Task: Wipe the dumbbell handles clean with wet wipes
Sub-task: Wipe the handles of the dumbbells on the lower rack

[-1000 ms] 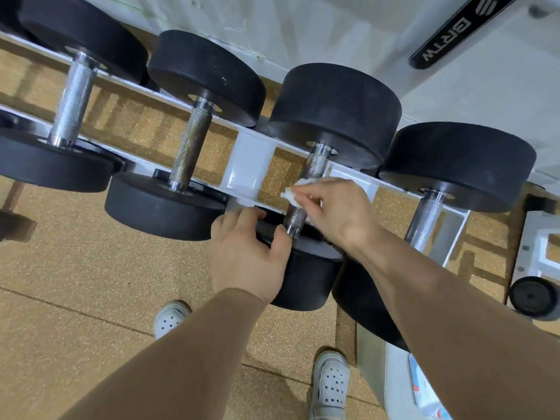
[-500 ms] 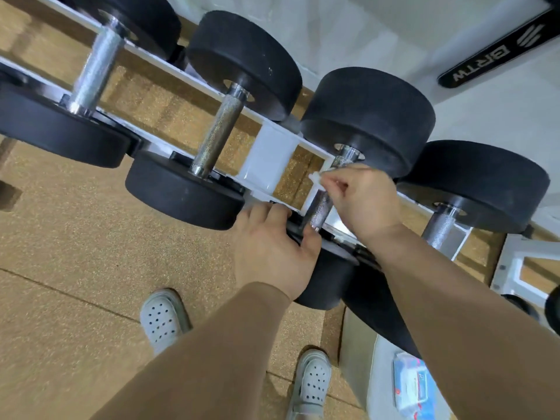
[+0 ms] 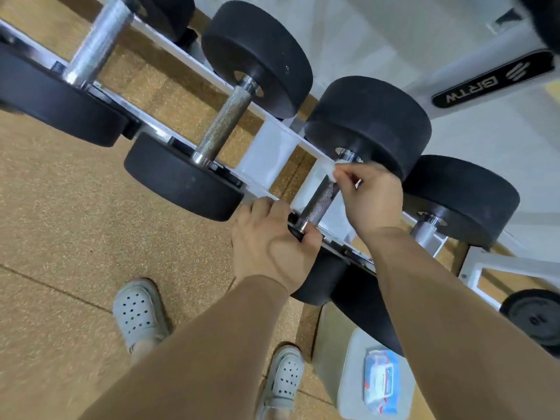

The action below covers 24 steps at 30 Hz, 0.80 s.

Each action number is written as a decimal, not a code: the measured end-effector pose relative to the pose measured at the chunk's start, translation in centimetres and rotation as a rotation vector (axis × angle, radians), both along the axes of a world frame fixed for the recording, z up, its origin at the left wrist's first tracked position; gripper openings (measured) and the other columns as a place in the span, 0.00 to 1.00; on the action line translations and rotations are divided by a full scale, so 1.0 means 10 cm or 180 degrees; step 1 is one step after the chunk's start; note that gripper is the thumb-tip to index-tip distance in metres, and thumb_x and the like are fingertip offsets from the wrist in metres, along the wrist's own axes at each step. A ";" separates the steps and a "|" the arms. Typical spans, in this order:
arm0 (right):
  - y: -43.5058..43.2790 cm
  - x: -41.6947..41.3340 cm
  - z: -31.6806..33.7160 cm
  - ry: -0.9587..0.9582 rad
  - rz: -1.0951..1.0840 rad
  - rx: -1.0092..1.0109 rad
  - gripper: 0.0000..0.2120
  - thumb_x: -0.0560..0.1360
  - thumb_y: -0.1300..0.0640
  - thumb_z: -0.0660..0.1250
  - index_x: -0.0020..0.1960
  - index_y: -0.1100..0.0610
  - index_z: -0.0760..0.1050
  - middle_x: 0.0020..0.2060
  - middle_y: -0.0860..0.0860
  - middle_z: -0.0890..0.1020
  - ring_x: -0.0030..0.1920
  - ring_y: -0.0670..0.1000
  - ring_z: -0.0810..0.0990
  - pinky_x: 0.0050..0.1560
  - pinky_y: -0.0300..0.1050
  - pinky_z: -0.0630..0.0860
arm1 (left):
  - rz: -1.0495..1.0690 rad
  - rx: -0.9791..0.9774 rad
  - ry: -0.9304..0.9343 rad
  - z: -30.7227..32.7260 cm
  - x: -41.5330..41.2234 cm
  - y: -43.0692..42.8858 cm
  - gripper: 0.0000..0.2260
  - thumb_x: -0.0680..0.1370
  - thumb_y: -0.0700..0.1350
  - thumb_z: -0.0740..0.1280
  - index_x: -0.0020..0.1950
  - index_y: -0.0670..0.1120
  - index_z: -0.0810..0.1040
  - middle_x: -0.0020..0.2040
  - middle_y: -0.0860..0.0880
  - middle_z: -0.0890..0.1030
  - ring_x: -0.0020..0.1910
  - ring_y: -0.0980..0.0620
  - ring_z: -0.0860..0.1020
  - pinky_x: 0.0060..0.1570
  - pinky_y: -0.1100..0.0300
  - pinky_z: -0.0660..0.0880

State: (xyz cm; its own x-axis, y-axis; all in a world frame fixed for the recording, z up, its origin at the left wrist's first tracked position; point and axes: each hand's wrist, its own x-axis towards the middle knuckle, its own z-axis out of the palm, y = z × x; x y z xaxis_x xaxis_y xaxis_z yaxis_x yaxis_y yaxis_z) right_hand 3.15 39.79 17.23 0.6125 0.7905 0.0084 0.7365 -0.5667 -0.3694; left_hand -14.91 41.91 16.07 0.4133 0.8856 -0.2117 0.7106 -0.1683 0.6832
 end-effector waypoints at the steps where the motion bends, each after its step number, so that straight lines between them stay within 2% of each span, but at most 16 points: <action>1: -0.04 0.00 -0.02 0.0143 -0.0101 0.0133 0.06 0.76 0.55 0.71 0.51 0.51 0.86 0.44 0.49 0.83 0.42 0.48 0.80 0.47 0.44 0.76 | -0.0009 0.0015 -0.0010 0.00 0.01 0.00 0.19 0.71 0.57 0.64 0.48 0.42 0.81 0.45 0.44 0.78 0.51 0.39 0.73 0.54 0.45 0.73; 5: -0.32 -0.23 -0.05 0.1299 0.0166 -0.0047 0.07 0.75 0.58 0.74 0.51 0.50 0.86 0.41 0.42 0.81 0.40 0.43 0.79 0.44 0.40 0.76 | -0.0039 0.0114 -0.0073 -0.05 0.01 -0.01 0.19 0.72 0.57 0.63 0.46 0.41 0.81 0.44 0.43 0.79 0.49 0.38 0.75 0.54 0.45 0.72; 7: -0.33 -0.22 -0.06 0.1325 0.0251 -0.0021 0.07 0.75 0.58 0.74 0.51 0.49 0.86 0.40 0.41 0.81 0.40 0.41 0.78 0.44 0.37 0.74 | -0.0048 0.0112 -0.0075 -0.05 0.00 0.01 0.19 0.73 0.57 0.62 0.45 0.41 0.81 0.45 0.43 0.80 0.49 0.39 0.75 0.54 0.46 0.72; 10: -0.14 -0.07 -0.07 0.1168 -0.0327 0.0404 0.05 0.75 0.57 0.73 0.45 0.48 0.85 0.37 0.39 0.80 0.40 0.38 0.78 0.45 0.35 0.73 | -0.0149 0.0216 0.0025 -0.03 -0.01 0.01 0.20 0.73 0.57 0.61 0.46 0.42 0.82 0.45 0.43 0.81 0.50 0.40 0.74 0.56 0.49 0.71; 13: -0.07 -0.13 -0.07 0.1749 -0.1061 0.0731 0.05 0.76 0.59 0.72 0.43 0.50 0.82 0.33 0.42 0.79 0.33 0.41 0.75 0.39 0.34 0.72 | -0.0097 0.0189 0.0073 -0.01 -0.01 0.01 0.20 0.73 0.58 0.61 0.47 0.43 0.82 0.46 0.44 0.80 0.52 0.42 0.73 0.57 0.50 0.70; 16: -0.27 -0.29 -0.09 0.2006 -0.0955 0.0224 0.03 0.75 0.57 0.72 0.42 0.51 0.81 0.36 0.50 0.82 0.35 0.47 0.79 0.40 0.38 0.75 | -0.0073 0.0161 0.0036 -0.02 -0.01 0.01 0.20 0.73 0.58 0.61 0.47 0.43 0.82 0.45 0.45 0.80 0.53 0.43 0.71 0.57 0.50 0.70; 18: -0.37 -0.33 -0.08 0.2143 -0.0835 -0.0017 0.03 0.74 0.55 0.73 0.42 0.51 0.82 0.35 0.48 0.83 0.36 0.45 0.79 0.40 0.38 0.75 | -0.0088 0.0143 0.0029 -0.02 -0.01 0.01 0.20 0.73 0.59 0.61 0.47 0.44 0.81 0.45 0.45 0.80 0.53 0.43 0.72 0.57 0.50 0.69; 22: -0.13 -0.16 -0.05 0.1779 -0.1359 0.0346 0.03 0.75 0.53 0.71 0.44 0.52 0.82 0.35 0.44 0.82 0.38 0.42 0.80 0.39 0.30 0.71 | -0.0107 -0.0025 0.0131 0.00 -0.01 0.02 0.21 0.73 0.60 0.58 0.48 0.45 0.81 0.49 0.47 0.79 0.56 0.42 0.72 0.58 0.52 0.67; 24: -0.01 -0.12 -0.04 0.1699 -0.1491 0.0468 0.03 0.73 0.54 0.70 0.43 0.52 0.81 0.33 0.42 0.81 0.38 0.42 0.80 0.42 0.33 0.73 | -0.0158 -0.0108 0.0190 0.01 -0.01 0.03 0.23 0.73 0.61 0.57 0.50 0.46 0.82 0.51 0.48 0.79 0.58 0.43 0.71 0.59 0.52 0.67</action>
